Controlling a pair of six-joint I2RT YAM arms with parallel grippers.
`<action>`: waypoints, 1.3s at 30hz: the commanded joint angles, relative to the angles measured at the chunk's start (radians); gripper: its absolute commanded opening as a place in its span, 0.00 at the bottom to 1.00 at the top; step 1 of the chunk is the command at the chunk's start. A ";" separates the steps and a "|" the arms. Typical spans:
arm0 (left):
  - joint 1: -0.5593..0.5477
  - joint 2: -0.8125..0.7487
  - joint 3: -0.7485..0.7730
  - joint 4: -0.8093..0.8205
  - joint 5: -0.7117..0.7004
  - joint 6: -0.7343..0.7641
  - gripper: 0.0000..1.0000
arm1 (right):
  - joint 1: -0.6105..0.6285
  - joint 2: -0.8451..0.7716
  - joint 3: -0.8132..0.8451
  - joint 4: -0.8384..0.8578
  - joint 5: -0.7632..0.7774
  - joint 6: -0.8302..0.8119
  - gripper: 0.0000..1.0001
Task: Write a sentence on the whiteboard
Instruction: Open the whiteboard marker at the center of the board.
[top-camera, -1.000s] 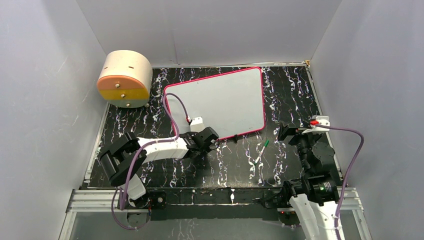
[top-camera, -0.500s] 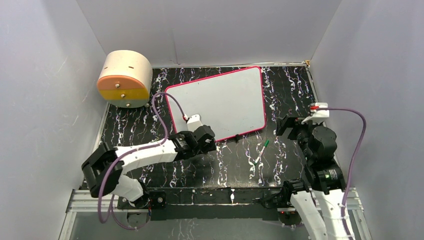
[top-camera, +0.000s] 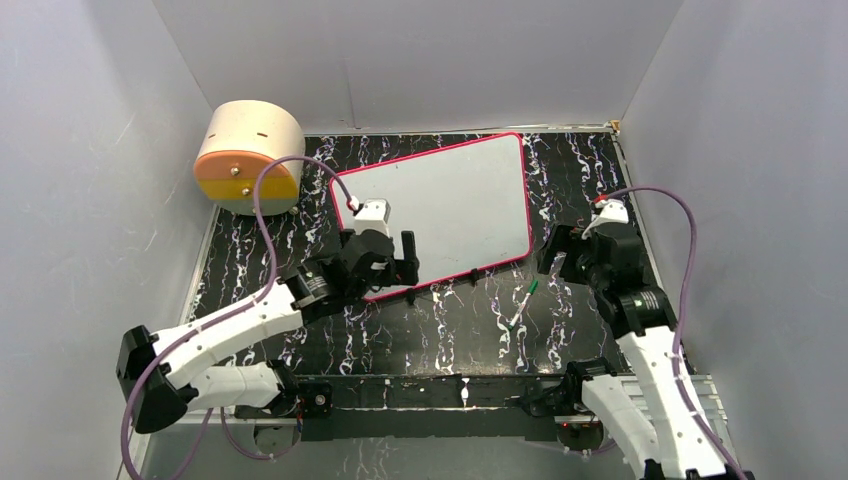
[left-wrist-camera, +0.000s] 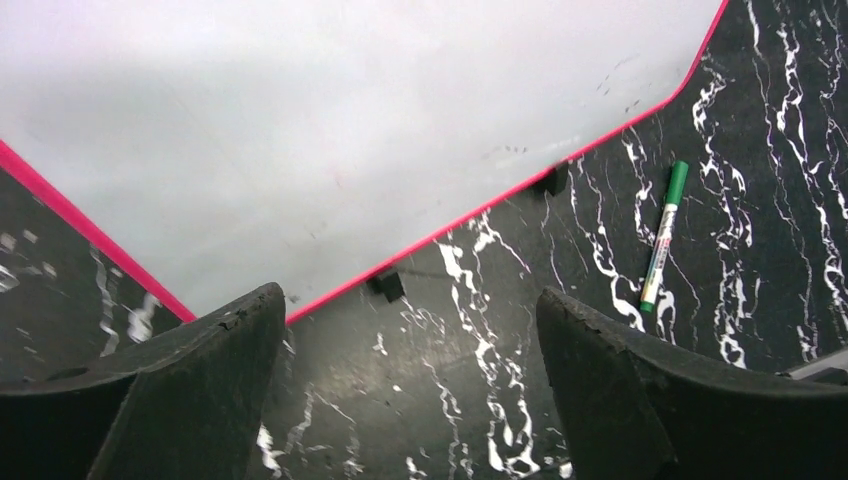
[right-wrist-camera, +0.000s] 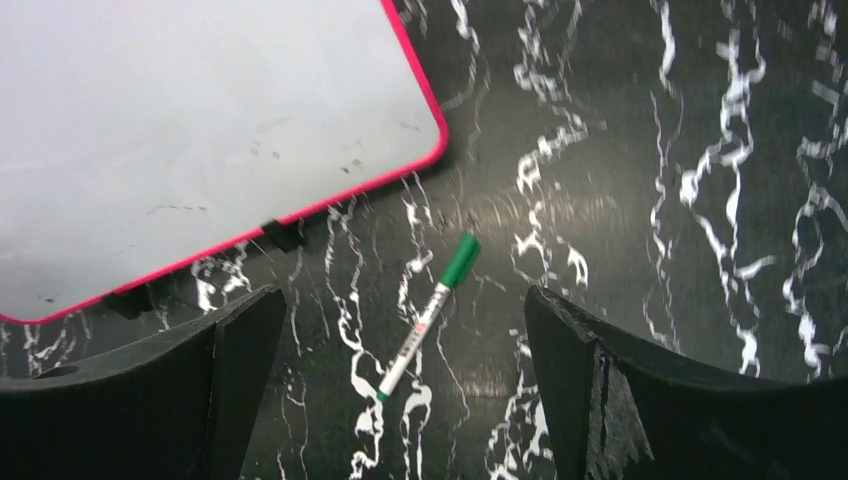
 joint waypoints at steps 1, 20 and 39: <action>0.046 -0.077 0.074 0.012 -0.034 0.275 0.92 | 0.005 0.086 0.050 -0.085 0.079 0.082 0.99; 0.381 -0.284 0.027 0.058 0.183 0.386 0.93 | 0.005 0.331 0.017 -0.155 -0.034 0.149 0.99; 0.502 -0.534 -0.138 0.131 0.164 0.395 0.93 | 0.221 0.520 -0.073 -0.095 0.108 0.442 0.71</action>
